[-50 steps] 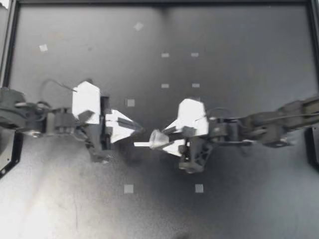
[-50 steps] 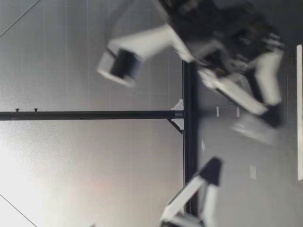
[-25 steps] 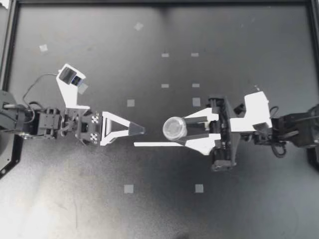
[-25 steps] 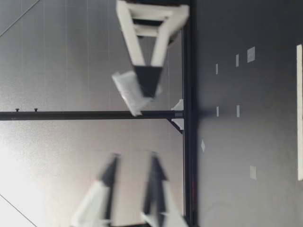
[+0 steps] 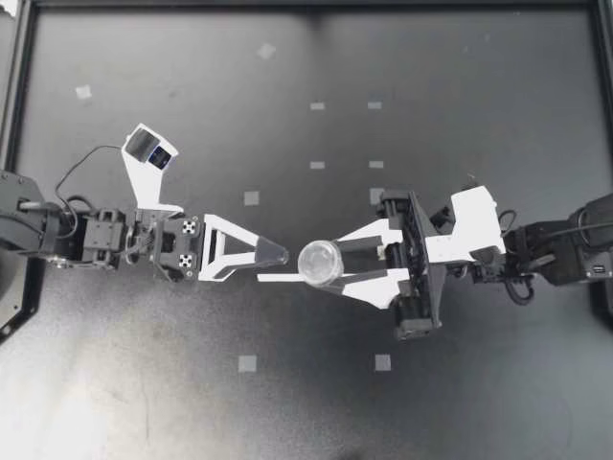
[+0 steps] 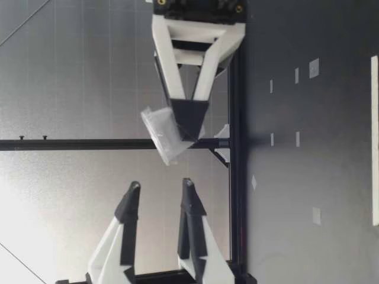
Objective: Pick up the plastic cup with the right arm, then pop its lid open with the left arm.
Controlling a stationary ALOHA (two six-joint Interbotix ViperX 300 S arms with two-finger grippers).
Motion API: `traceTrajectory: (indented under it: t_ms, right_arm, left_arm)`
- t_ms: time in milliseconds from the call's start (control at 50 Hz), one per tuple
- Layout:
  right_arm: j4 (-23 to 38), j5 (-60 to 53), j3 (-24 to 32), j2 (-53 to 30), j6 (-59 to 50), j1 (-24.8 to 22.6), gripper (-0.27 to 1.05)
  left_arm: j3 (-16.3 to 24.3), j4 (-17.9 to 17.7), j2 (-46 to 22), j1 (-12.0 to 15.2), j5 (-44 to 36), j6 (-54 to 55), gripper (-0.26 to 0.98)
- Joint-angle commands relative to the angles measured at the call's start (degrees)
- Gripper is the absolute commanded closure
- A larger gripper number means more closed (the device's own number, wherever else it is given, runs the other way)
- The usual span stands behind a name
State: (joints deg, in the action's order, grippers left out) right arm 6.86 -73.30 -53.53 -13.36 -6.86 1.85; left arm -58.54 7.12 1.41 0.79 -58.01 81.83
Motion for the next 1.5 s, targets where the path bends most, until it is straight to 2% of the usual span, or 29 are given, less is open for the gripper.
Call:
traceTrajectory:
  t_ms: [0,540,740,1060,1180,1280,1480]
  right_arm:
    - [0.2,0.4,1.1,1.8,0.0,-0.2,0.43]
    - [-0.1,1.7,3.0,-1.3,-0.1,-0.2,0.43]
    - [-0.2,10.1,3.4,-2.8,-1.3,-0.2,0.45]
    - [-0.2,11.0,1.1,-1.8,-6.1,-1.1,0.45]
    - [-0.3,11.2,1.1,1.7,-6.2,-1.7,0.45]
    - [-0.1,11.4,0.4,6.3,-6.2,-2.0,0.45]
    - [-0.1,12.8,-2.5,16.4,-6.2,-2.0,0.45]
  left_arm:
    - [0.9,0.1,0.4,0.0,-0.3,-0.3,0.18]
    - [2.5,0.3,-0.5,-0.1,-0.4,-0.4,0.16]
    - [3.5,0.4,0.7,-0.1,-2.7,-1.1,0.15]
    - [3.0,0.3,1.9,0.3,-2.3,-5.9,0.16]
    - [1.5,0.4,3.3,1.1,-1.6,-17.9,0.16]
    - [0.1,0.3,6.1,1.1,0.2,-32.8,0.16]
    - [-2.9,0.3,14.7,1.1,8.6,-62.2,0.16]
